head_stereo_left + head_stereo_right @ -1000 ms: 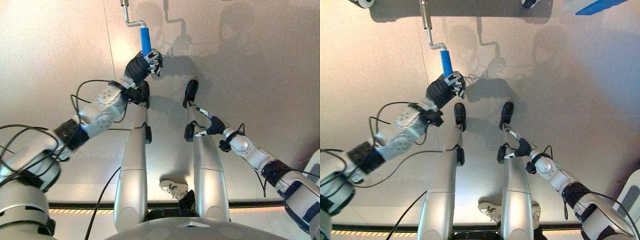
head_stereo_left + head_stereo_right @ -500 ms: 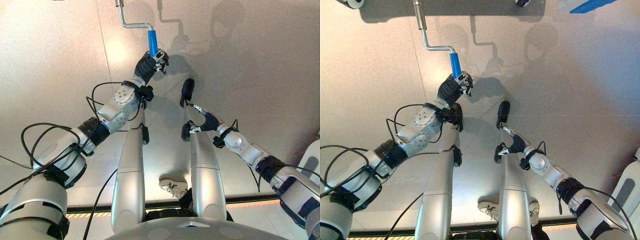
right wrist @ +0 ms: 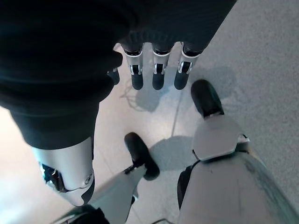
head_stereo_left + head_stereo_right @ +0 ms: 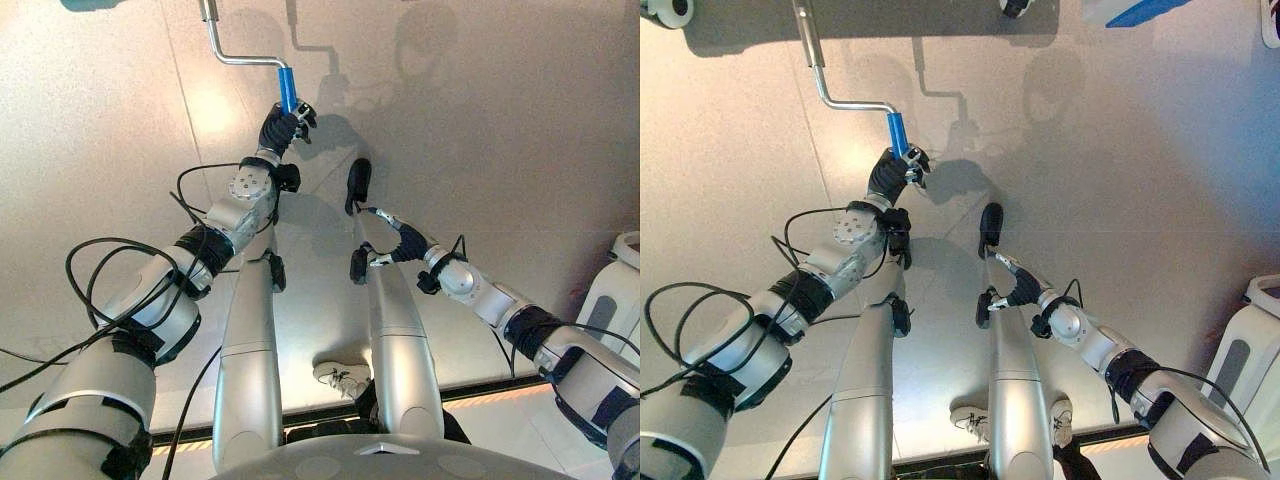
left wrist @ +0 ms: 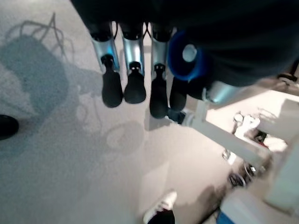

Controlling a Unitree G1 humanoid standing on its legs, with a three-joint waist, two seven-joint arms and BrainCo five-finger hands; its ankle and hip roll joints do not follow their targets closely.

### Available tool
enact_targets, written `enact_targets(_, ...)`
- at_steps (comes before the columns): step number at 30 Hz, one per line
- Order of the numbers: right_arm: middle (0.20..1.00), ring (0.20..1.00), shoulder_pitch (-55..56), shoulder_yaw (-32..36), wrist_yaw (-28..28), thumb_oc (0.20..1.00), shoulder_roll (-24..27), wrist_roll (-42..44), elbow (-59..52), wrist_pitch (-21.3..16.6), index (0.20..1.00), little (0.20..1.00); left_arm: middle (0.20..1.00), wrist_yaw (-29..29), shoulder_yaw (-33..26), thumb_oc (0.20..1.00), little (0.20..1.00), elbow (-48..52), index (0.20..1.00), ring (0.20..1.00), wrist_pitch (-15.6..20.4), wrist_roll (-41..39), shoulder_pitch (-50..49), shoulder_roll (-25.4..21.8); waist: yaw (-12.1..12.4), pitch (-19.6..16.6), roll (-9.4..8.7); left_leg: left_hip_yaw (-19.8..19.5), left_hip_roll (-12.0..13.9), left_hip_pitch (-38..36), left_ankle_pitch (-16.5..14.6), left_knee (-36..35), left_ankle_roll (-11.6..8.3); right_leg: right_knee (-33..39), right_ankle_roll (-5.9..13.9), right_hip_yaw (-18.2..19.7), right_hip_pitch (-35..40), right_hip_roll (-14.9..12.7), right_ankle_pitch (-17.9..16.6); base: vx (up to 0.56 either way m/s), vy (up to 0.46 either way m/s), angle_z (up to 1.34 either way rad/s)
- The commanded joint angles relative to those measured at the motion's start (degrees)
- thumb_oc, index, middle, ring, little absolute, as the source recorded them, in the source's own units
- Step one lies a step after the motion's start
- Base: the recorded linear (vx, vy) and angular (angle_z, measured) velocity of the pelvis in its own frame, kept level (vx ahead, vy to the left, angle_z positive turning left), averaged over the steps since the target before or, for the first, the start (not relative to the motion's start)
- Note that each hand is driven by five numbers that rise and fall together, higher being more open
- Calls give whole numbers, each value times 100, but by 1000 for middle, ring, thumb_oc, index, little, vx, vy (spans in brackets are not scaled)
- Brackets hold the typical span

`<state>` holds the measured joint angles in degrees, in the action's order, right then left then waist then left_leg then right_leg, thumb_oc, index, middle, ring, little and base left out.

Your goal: Raise the hospital bed

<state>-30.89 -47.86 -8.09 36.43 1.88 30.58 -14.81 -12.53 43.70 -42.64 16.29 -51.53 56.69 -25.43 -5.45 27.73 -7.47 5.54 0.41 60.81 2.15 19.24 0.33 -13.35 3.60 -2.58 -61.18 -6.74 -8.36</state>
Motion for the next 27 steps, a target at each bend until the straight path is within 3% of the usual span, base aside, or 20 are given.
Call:
enact_targets(1,1000,1000,-16,-156,-51,1000,230,80,-344,-86,1000,1000,200,-64,-278,200,200,-413,200,200,-15,418,854,902,-86,116,347,17,154,-330,-563,-38,-64,-419,139,-198,-114,512,290,5,-9,-11)
enact_targets(12,1000,1000,202,8,-127,1000,345,93,-482,-184,1000,1000,200,-292,-874,200,200,-1081,200,200,-71,528,689,589,-90,172,301,-58,179,-118,-628,159,-44,-528,118,-231,-253,515,329,2,-8,-1)
enact_targets(27,1000,1000,474,341,-81,1000,544,170,-576,-302,1000,1000,200,-305,-1862,200,200,-1493,200,200,-158,480,-162,-503,54,202,388,-58,178,3,-636,235,-38,-579,98,-267,-338,469,365,0,0,0)
